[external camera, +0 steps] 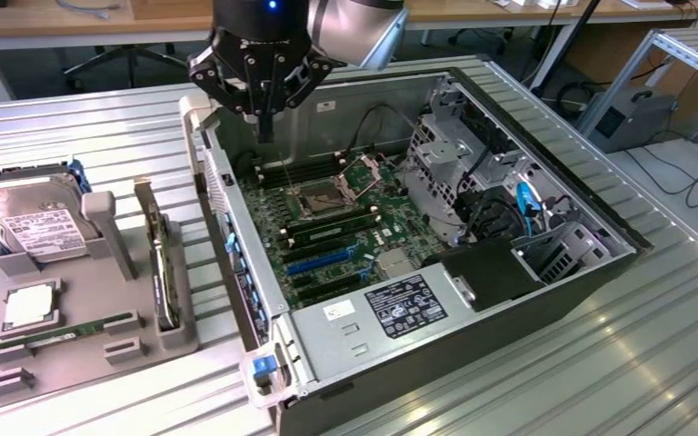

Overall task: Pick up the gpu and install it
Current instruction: 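Reach for the gpu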

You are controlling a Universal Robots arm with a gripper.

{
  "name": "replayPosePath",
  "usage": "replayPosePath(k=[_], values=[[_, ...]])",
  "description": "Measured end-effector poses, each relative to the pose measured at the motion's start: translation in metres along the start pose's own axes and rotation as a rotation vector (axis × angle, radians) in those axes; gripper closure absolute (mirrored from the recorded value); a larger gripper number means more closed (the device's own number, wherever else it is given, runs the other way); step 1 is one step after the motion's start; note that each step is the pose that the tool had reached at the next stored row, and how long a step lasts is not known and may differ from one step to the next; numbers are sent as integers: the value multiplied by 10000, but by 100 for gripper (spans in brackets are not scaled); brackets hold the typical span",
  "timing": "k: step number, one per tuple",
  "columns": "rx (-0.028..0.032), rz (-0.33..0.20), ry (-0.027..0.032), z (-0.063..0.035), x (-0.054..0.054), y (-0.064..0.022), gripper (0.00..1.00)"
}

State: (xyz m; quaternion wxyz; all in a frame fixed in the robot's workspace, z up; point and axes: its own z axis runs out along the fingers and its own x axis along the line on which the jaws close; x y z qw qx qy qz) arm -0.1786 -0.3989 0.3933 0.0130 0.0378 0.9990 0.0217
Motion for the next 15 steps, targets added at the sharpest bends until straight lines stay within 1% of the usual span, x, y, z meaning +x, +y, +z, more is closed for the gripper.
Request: replayPosePath(k=[15], values=[[0, 1, 0, -1, 43, -3, 89]])
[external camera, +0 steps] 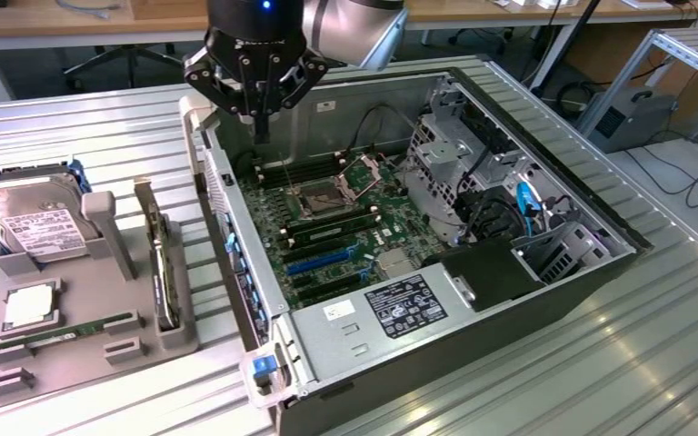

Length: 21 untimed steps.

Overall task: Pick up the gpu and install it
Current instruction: 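Reach for the gpu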

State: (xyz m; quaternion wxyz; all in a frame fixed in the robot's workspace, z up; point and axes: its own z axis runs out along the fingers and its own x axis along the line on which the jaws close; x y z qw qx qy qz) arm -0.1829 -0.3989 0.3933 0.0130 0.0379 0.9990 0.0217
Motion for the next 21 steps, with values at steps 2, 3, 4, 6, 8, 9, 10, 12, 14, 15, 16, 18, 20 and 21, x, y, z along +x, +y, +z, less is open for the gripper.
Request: replayPosePath(k=[2, 3, 4, 6, 8, 9, 10, 12, 14, 15, 16, 18, 20, 21], values=[[-1, 0, -1, 0, 7, -1, 89], [0, 0, -1, 0, 9, -1, 89], [0, -1, 0, 0, 11, -1, 89], [0, -1, 0, 0, 16, -1, 89], [-1, -1, 0, 0, 20, -2, 89], [0, -1, 0, -1, 23, -2, 89], [0, 0, 0, -1, 25, -2, 89], [0, 0, 0, -1, 31, -2, 89], [0, 0, 0, -1, 36, -3, 89], [0, 0, 0, -1, 40, -3, 89], [0, 0, 0, -1, 43, -3, 89], [0, -1, 0, -1, 48, -4, 89], [-1, 0, 0, -1, 55, -4, 89], [0, -1, -1, -1, 58, -5, 89]])
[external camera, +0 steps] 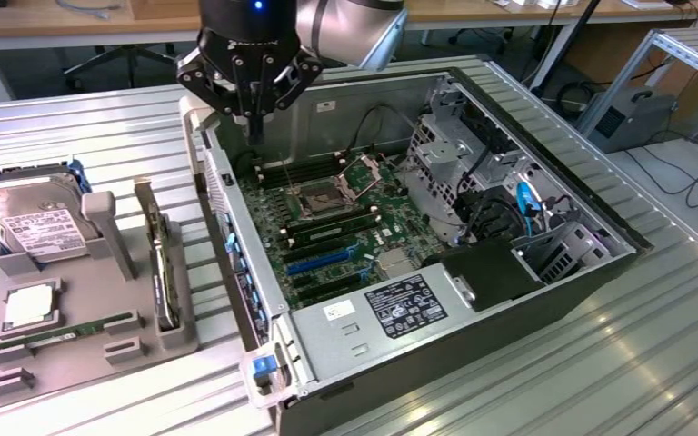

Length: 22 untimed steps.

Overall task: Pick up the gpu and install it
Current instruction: 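Reach for the gpu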

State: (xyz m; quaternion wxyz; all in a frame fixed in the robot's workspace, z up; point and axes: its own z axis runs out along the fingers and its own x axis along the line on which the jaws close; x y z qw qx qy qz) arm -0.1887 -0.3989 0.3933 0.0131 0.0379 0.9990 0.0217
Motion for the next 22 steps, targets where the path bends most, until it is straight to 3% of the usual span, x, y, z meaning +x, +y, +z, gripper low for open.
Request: replayPosePath(k=[22], values=[[0, 0, 0, -2, 59, -4, 89]])
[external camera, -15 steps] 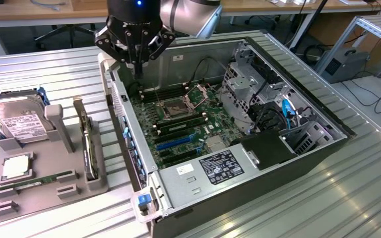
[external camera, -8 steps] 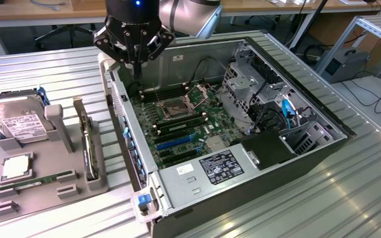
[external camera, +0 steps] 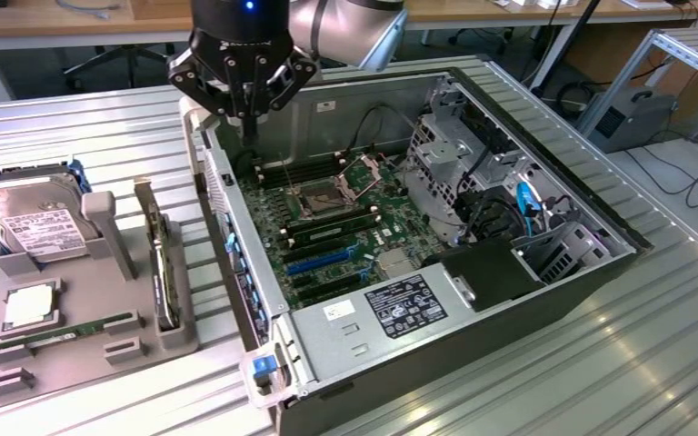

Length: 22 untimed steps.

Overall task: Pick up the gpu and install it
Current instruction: 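Reach for the gpu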

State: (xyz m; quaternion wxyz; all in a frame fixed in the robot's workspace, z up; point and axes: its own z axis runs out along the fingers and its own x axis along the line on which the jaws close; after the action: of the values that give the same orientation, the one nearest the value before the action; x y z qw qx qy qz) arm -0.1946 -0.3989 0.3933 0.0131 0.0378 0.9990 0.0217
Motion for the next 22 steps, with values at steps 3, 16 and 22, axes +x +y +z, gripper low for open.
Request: replayPosePath(k=[3, 16, 22], values=[[1, 0, 0, -1, 10, -1, 89], [0, 1, 0, -1, 46, -3, 89], [0, 1, 0, -2, 65, -5, 89]])
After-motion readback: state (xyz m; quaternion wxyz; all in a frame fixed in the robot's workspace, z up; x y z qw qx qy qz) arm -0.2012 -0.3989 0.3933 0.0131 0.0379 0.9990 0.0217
